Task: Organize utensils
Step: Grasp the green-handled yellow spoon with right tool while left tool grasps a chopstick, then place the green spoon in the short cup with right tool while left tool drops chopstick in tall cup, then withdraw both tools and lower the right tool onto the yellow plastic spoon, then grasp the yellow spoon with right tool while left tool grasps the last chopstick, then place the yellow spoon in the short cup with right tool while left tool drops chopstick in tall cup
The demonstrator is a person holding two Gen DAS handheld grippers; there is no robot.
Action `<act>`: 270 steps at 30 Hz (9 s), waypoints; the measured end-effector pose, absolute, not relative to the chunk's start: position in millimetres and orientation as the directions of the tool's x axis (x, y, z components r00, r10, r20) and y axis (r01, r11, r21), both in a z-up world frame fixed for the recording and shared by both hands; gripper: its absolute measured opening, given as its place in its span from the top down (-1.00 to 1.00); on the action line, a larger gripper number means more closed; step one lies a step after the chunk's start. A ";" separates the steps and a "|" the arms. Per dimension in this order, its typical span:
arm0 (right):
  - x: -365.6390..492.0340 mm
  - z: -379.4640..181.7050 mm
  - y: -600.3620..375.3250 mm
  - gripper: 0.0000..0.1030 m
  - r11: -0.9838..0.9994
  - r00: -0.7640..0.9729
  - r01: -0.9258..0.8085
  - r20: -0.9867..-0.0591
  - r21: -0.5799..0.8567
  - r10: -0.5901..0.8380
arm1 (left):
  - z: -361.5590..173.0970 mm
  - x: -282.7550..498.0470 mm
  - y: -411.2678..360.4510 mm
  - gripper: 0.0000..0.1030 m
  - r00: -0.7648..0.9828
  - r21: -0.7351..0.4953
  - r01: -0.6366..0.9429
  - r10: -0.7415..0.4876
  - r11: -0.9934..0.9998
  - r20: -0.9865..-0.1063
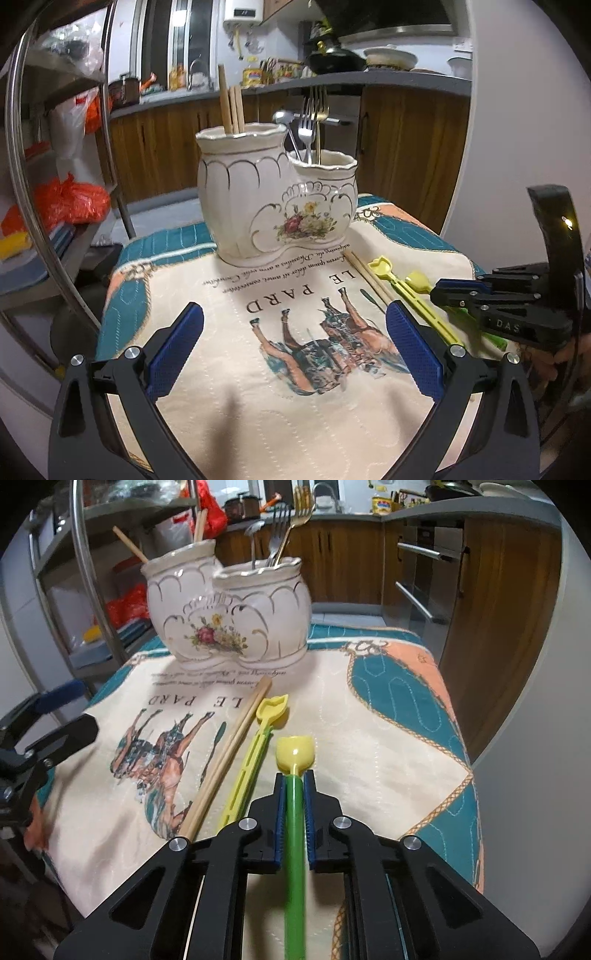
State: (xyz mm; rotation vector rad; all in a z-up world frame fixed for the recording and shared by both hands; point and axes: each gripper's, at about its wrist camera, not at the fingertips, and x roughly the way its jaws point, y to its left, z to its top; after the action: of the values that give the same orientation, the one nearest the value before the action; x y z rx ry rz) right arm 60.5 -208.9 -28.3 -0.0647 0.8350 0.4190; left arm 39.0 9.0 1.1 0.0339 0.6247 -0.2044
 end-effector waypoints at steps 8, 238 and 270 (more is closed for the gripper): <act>59.4 -26.9 -231.5 0.80 0.911 0.627 -0.377 -0.678 0.166 0.383 | -9.6 52.4 -21.5 -0.86 0.725 -0.041 0.193 -0.171 0.980 -0.667; 78.0 -10.6 -257.4 0.79 0.871 0.602 -0.406 -0.636 0.276 0.483 | -28.2 80.2 -96.2 0.76 0.591 -0.021 0.312 -0.211 0.950 -0.779; 55.2 40.4 -229.2 0.79 0.856 0.754 -0.476 -0.406 0.203 0.516 | 64.1 12.9 22.7 0.89 0.790 -0.026 0.392 -0.351 0.919 -0.502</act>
State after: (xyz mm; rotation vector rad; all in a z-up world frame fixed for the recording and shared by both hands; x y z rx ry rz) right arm 55.2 -229.2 40.4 0.0890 0.4691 0.5418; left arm 12.9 22.7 64.1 0.0809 0.5242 -0.4007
